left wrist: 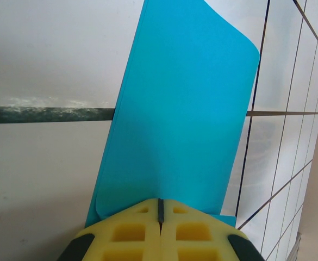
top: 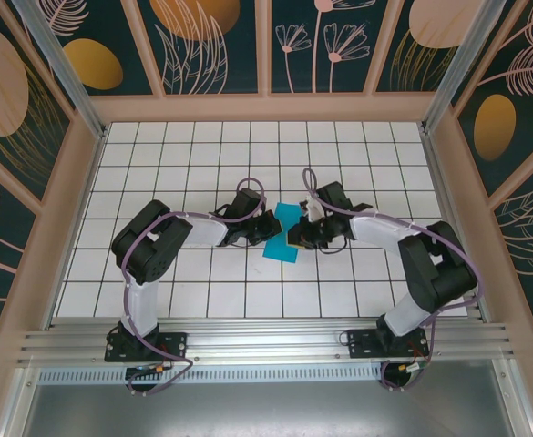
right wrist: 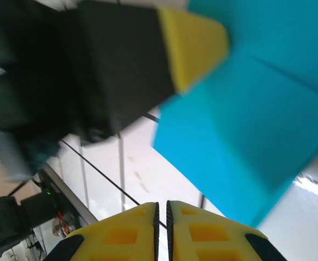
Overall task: Fold a paper plane with a square sheet of paper (pick it up from the middle)
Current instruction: Fold the triangle a second time at the center of the table.
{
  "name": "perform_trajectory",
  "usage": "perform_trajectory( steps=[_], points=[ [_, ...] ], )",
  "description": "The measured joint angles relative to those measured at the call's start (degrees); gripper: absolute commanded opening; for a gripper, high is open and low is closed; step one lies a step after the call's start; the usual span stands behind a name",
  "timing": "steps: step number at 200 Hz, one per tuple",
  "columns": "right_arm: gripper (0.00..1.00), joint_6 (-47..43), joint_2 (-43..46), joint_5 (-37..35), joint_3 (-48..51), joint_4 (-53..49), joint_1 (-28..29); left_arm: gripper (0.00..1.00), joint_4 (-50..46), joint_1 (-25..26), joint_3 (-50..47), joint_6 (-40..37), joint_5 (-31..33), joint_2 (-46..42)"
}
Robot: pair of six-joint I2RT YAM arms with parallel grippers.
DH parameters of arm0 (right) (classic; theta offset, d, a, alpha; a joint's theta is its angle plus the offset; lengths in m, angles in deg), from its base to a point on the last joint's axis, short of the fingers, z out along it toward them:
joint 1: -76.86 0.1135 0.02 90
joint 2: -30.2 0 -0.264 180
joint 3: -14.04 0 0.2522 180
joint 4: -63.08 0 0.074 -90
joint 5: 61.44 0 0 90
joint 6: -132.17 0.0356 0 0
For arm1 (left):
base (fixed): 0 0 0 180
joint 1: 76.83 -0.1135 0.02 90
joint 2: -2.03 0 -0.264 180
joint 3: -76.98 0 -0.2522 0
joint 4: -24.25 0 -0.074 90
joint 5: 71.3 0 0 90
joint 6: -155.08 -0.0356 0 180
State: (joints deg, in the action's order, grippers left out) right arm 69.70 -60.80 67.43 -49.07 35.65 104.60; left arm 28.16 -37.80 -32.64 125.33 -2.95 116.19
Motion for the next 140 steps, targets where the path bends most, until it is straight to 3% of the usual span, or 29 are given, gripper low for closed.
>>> perform_trajectory(
  steps=[85,140],
  points=[
    [0.13,-0.35,-9.92,-4.63,-0.85,0.22,1.99,0.06,0.00,0.00,0.00,0.00,0.00,0.00],
    [0.14,-0.98,-10.29,-4.15,0.52,1.79,1.55,0.06,0.63,0.00,-0.37,0.00,0.02,0.00]
  ],
)
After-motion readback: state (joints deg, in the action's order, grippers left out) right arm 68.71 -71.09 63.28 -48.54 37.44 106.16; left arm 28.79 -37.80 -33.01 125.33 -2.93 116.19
